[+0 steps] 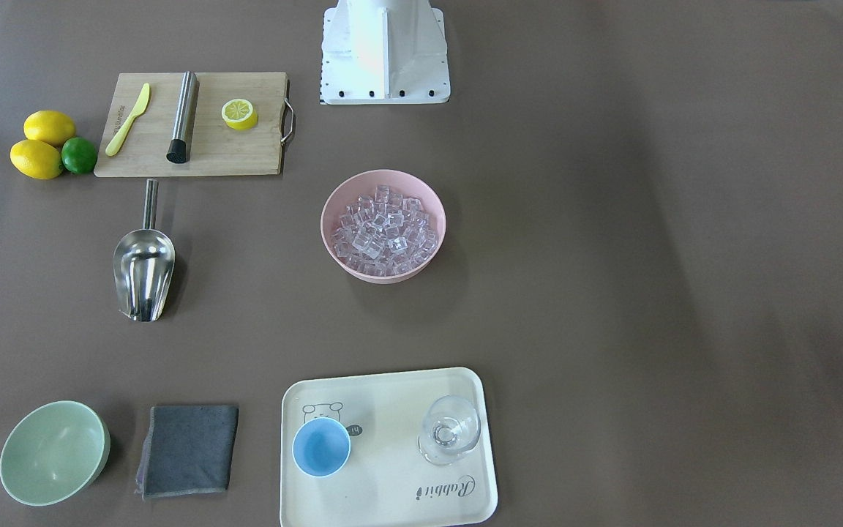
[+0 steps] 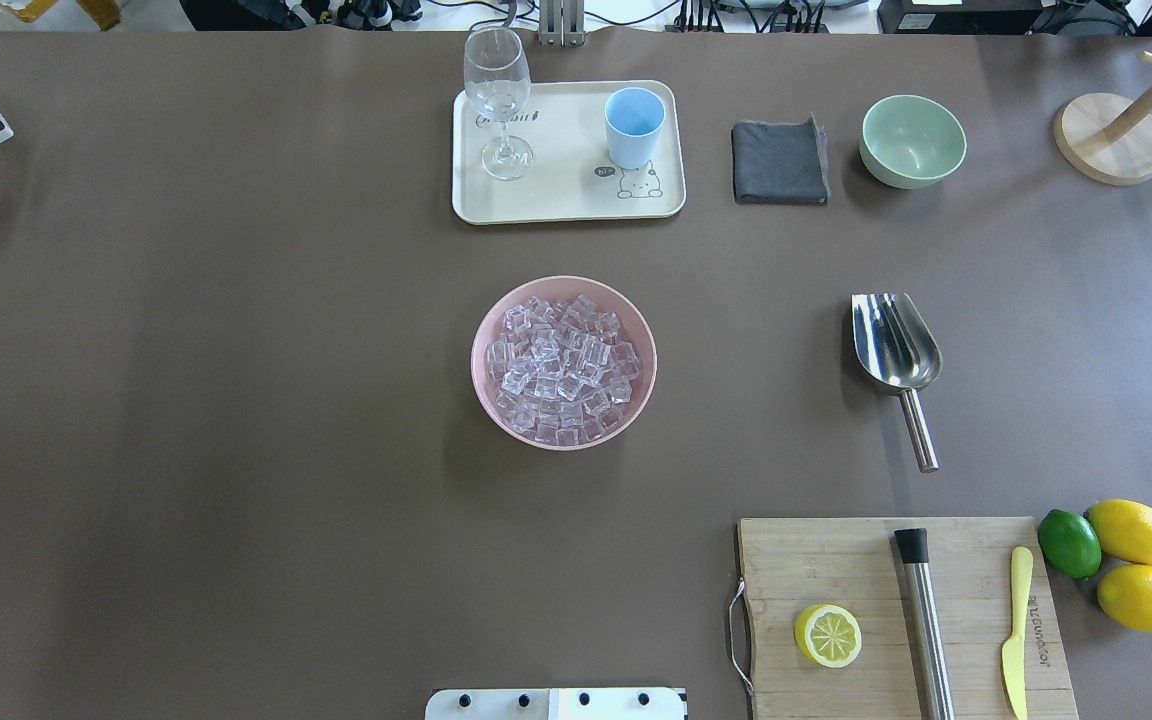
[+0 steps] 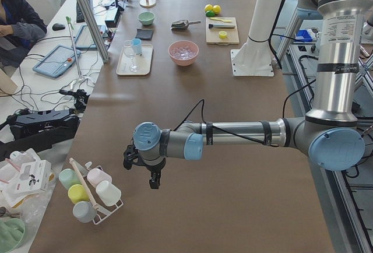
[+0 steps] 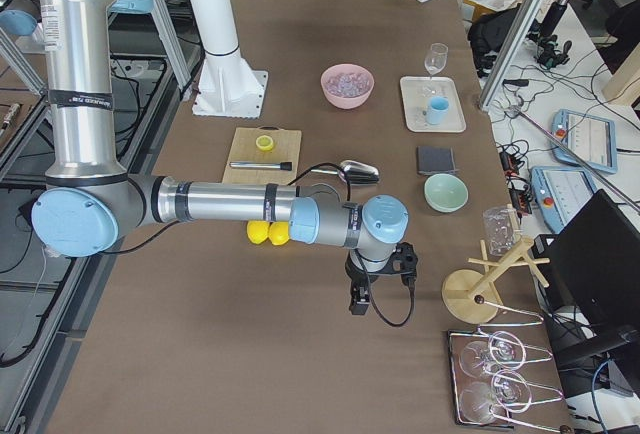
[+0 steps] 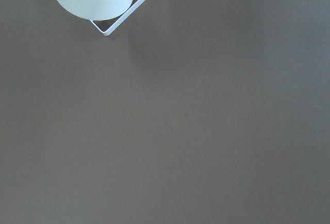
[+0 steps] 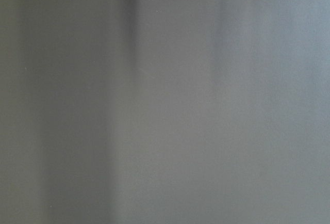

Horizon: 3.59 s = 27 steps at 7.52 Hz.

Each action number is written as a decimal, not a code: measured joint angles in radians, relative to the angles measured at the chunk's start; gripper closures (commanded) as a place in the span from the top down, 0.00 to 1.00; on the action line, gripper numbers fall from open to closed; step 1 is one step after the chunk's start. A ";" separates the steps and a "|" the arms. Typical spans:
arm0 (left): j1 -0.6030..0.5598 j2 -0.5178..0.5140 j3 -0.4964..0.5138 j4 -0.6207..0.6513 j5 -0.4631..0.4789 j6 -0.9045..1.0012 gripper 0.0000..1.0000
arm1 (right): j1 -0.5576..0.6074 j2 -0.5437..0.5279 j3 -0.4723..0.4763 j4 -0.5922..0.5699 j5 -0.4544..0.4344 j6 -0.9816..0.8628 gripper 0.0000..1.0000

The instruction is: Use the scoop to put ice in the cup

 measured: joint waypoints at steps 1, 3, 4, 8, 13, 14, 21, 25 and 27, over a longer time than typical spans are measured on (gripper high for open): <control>0.000 -0.001 -0.004 0.000 -0.001 -0.017 0.98 | 0.000 -0.001 0.000 -0.001 0.000 0.000 1.00; -0.001 0.003 -0.018 0.000 -0.001 -0.028 0.98 | 0.001 0.000 0.004 -0.001 0.002 0.000 1.00; -0.001 0.004 -0.023 0.001 0.000 -0.029 0.98 | 0.001 -0.001 0.005 -0.001 0.003 0.001 1.00; 0.001 0.013 -0.032 -0.005 -0.002 -0.029 0.98 | 0.009 -0.008 0.012 -0.001 0.009 0.000 1.00; 0.008 -0.002 -0.067 -0.010 0.007 -0.020 0.98 | 0.015 -0.020 0.035 0.000 0.011 0.002 1.00; 0.009 -0.002 -0.071 -0.011 0.007 -0.017 0.98 | 0.014 -0.018 0.037 0.000 0.023 0.002 1.00; 0.307 -0.024 -0.263 -0.038 -0.004 -0.027 0.98 | -0.302 0.064 0.258 0.015 0.069 0.474 1.00; 0.581 -0.103 -0.329 -0.202 0.002 -0.028 0.98 | -0.596 0.100 0.319 0.202 0.014 0.824 1.00; 0.690 -0.139 -0.280 -0.334 0.006 -0.026 0.98 | -0.686 0.094 0.315 0.237 -0.025 0.863 1.00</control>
